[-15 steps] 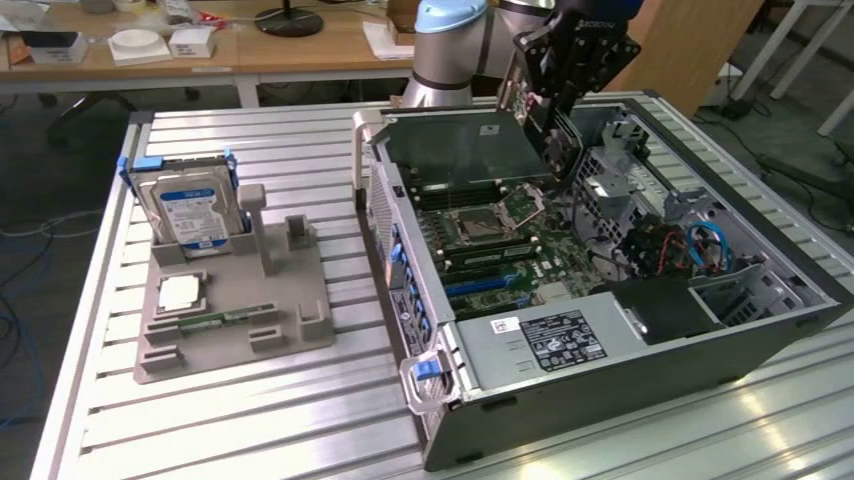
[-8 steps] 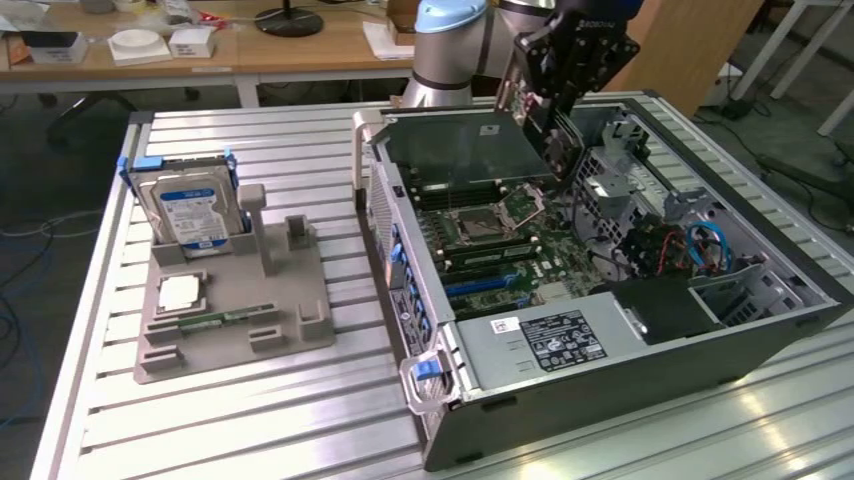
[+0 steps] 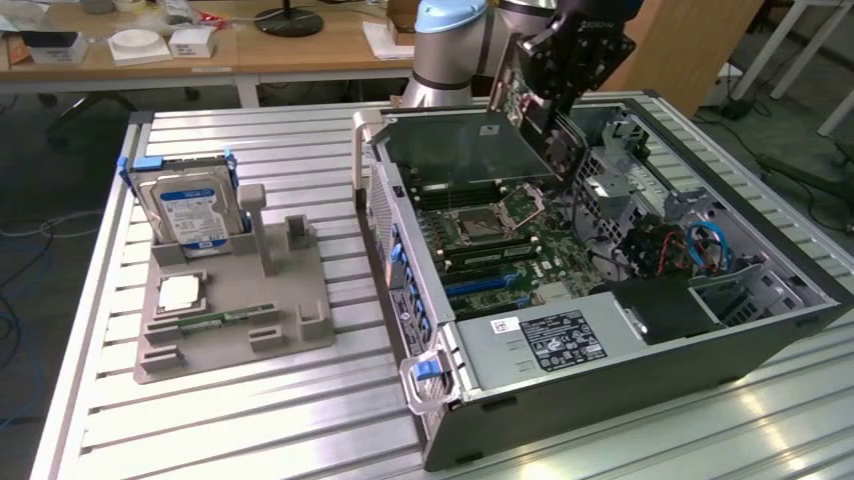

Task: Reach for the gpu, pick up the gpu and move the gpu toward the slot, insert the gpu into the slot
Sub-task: 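Insert the gpu into the slot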

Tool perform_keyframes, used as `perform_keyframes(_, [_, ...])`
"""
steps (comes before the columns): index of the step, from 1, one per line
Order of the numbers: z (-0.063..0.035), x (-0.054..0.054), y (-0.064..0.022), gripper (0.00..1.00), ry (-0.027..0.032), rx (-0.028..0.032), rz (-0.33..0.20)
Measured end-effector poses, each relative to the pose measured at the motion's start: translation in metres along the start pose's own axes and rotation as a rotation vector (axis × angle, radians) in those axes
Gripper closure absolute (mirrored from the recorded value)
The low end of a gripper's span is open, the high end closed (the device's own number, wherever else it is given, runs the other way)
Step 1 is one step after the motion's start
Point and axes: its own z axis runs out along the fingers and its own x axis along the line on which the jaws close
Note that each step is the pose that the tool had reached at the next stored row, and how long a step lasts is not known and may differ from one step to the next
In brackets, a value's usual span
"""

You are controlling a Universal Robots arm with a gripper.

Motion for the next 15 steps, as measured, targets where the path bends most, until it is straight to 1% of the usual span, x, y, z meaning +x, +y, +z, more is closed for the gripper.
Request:
perform_keyframes(11, [0.0003,0.0003,0.0,0.74,0.0088,0.0011,-0.167])
perform_keyframes(15, [0.0004,0.0003,0.0,0.74,0.0125,0.0016,-0.235])
